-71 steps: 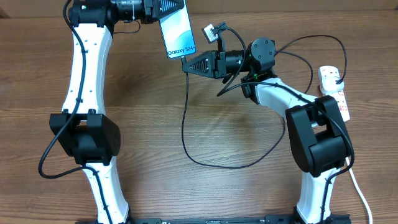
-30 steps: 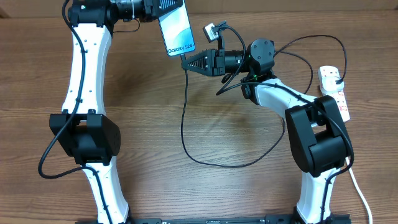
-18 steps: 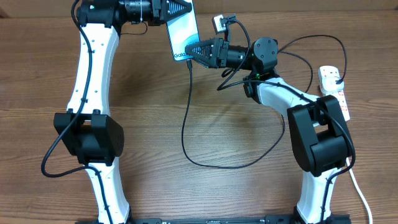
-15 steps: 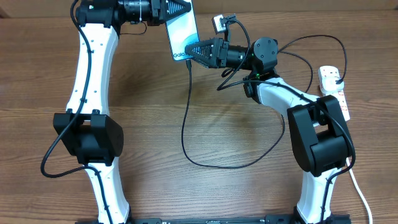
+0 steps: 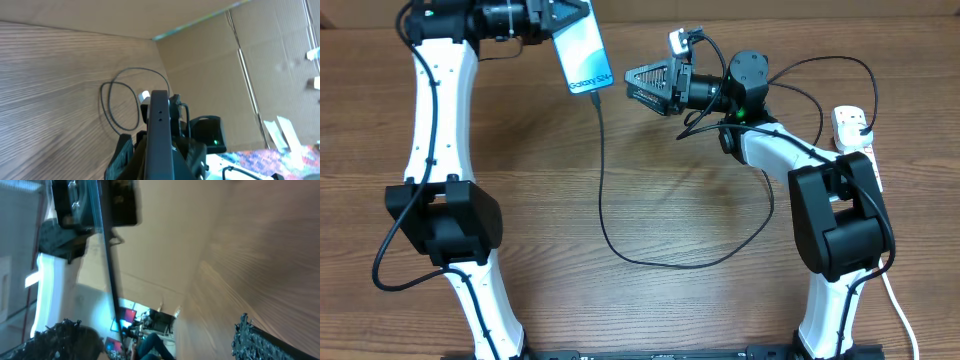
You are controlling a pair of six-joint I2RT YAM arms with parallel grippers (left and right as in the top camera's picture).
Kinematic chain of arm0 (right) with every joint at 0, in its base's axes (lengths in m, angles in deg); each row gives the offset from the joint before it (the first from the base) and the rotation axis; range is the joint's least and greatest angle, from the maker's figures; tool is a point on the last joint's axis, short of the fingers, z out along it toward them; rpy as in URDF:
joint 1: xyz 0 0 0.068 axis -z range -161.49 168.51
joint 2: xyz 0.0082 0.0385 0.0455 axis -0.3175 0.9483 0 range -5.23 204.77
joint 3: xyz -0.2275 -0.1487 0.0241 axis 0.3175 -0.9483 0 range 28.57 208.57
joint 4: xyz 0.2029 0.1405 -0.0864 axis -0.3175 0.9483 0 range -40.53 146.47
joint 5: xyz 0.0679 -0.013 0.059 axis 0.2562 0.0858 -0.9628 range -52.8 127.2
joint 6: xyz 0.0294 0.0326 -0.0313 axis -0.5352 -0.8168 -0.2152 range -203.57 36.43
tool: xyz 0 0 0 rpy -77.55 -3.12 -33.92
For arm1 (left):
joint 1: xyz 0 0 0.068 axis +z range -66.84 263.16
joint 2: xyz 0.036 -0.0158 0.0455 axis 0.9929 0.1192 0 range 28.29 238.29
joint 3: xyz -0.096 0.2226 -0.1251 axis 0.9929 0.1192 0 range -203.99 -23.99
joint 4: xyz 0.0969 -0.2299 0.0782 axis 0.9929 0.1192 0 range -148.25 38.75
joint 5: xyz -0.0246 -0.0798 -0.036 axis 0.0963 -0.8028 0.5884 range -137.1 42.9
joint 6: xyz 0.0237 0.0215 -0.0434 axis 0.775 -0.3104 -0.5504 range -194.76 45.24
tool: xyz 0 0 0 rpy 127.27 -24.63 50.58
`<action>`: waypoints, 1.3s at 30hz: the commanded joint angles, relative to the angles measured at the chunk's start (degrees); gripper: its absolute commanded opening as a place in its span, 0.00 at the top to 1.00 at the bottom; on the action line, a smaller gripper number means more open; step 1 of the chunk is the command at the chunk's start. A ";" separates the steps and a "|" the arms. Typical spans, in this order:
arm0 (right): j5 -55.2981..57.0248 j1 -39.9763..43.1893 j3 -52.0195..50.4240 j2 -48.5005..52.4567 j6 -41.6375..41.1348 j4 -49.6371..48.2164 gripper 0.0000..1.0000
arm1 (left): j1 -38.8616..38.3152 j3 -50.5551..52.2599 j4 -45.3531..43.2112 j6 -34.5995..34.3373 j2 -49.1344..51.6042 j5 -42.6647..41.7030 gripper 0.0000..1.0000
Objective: Plug charger to phone and switch on socket
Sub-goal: 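Open the right gripper and pull it back from the plugged phone, then lower the phone with the left gripper flat onto the table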
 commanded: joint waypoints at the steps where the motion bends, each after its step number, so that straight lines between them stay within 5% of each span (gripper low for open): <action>1: 0.20 1.38 0.68 -0.28 7.50 8.96 0.00 | 1.14 -0.70 1.18 -0.90 -0.39 0.31 0.96; 10: 4.57 2.03 0.68 -0.28 30.23 41.66 0.00 | 0.22 -0.70 8.72 2.10 -0.39 9.42 0.96; 19: 14.45 2.47 0.68 -0.28 46.90 63.73 0.00 | -4.35 -0.33 18.36 8.72 -0.33 20.46 0.96; 39: 33.66 2.45 0.68 -0.31 60.02 80.35 0.00 | -8.15 17.27 8.92 9.07 5.25 21.09 0.96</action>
